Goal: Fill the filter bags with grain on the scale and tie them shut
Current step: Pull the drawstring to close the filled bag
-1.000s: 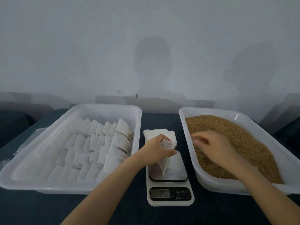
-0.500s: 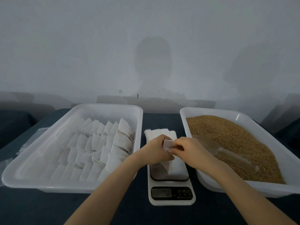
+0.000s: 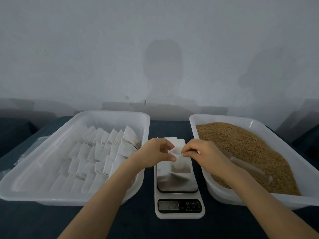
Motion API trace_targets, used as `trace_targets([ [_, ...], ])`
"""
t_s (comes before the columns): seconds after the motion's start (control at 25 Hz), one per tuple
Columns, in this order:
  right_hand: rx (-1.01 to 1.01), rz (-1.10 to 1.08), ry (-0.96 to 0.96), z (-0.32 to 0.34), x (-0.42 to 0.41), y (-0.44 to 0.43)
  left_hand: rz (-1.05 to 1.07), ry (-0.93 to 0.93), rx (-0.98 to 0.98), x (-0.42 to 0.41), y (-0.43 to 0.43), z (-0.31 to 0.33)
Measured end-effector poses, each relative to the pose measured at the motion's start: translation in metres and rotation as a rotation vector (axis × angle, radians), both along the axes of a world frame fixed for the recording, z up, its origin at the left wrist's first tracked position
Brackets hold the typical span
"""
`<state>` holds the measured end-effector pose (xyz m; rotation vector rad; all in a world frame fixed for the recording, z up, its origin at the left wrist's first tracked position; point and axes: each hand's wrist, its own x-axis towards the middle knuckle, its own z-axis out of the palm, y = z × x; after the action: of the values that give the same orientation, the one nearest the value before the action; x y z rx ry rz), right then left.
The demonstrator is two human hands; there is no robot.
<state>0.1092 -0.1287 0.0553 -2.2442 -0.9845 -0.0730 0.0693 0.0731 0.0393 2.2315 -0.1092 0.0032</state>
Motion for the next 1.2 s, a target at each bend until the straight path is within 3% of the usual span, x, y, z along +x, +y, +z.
trace_targets([
  [0.08,0.055,-0.027,-0.009,-0.003,0.001,-0.001,0.071,-0.038,0.03,0.0,-0.001,-0.001],
  [0.32,0.135,-0.092,-0.014,-0.006,0.005,-0.005,0.128,-0.106,-0.134,-0.006,-0.004,0.0],
  [0.64,0.079,-0.112,-0.008,-0.026,0.001,-0.007,0.143,-0.054,0.064,-0.006,-0.004,-0.008],
  [0.88,0.167,-0.168,0.03,-0.032,0.002,-0.01,0.147,-0.097,0.15,-0.008,-0.006,-0.011],
  [1.2,0.163,-0.185,0.038,-0.034,0.004,-0.01,0.169,-0.096,0.081,-0.009,-0.007,-0.009],
])
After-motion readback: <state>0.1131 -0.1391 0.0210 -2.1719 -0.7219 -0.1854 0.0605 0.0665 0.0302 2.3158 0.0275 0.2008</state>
